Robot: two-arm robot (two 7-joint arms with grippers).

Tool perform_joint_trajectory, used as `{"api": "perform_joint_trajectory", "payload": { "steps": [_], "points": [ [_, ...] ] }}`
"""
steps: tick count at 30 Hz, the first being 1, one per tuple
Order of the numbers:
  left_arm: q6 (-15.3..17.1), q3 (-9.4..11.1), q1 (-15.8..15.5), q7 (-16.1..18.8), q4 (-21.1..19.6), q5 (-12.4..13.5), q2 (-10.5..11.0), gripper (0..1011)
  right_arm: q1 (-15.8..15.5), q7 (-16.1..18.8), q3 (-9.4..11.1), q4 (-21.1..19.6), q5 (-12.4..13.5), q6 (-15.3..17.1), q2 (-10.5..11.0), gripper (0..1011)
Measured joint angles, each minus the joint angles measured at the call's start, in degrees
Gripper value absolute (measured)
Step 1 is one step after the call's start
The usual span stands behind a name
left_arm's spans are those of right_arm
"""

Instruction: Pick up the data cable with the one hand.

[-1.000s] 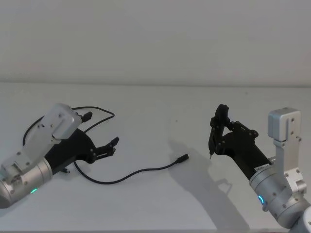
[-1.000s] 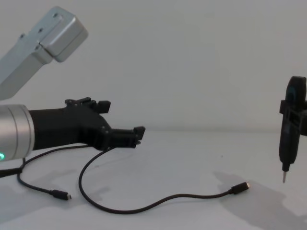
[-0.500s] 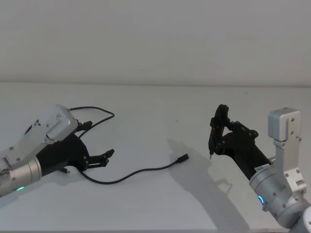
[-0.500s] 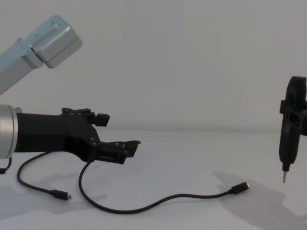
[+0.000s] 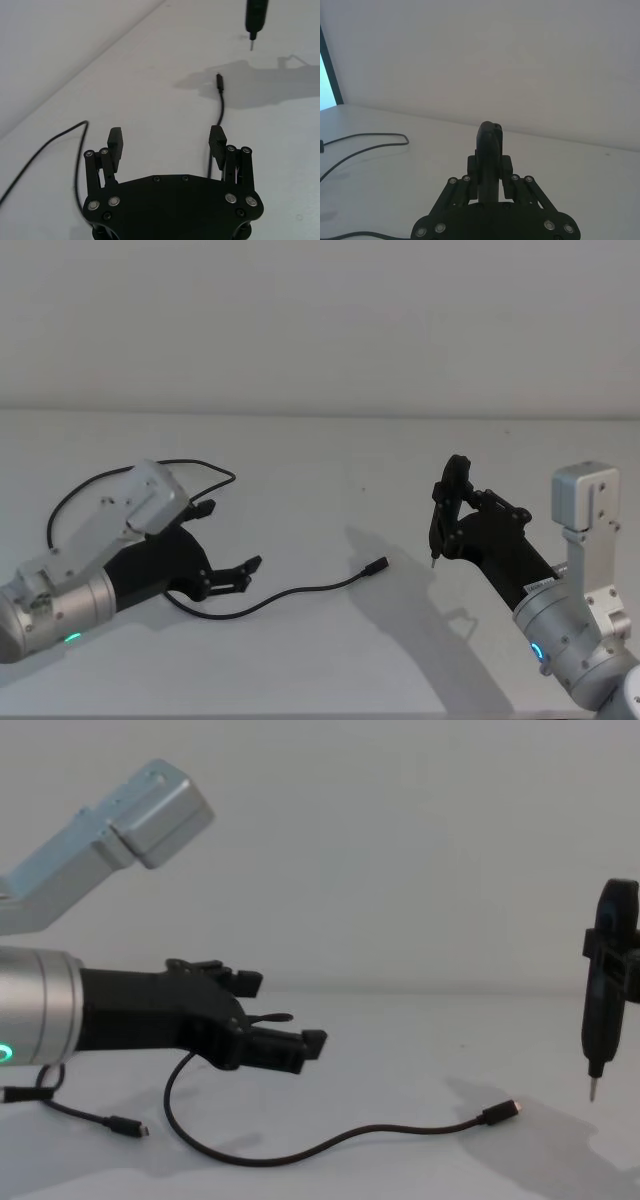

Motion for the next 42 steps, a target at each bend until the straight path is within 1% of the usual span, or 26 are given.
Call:
{"api": "perform_joint_trajectory", "payload": {
  "steps": [8, 17, 24, 29, 42],
  "points": [
    [2.21, 1.43, -1.01, -1.59, 0.20, 0.18, -1.24, 1000, 0.00, 0.00, 0.00, 0.00, 0.00, 0.00, 0.00, 275],
    [3.32, 2.91, -2.38, -3.01, 1.26, 0.82, -2.04, 1000, 0.00, 0.00, 0.00, 0.00, 0.00, 0.00, 0.00, 274],
    [4.06, 4.00, -3.82, -3.58, 3.27, 1.85, -3.13, 1000, 0.00, 0.00, 0.00, 0.00, 0.00, 0.00, 0.00, 275],
    [4.67, 4.89, -5.13, -4.00, 5.42, 2.79, -4.23, 1000, 0.00, 0.00, 0.00, 0.00, 0.00, 0.00, 0.00, 275],
    [5.26, 5.97, -7.13, -4.83, 9.09, 4.27, -6.13, 1000, 0.00, 0.00, 0.00, 0.00, 0.00, 0.00, 0.00, 275]
  ]
}}
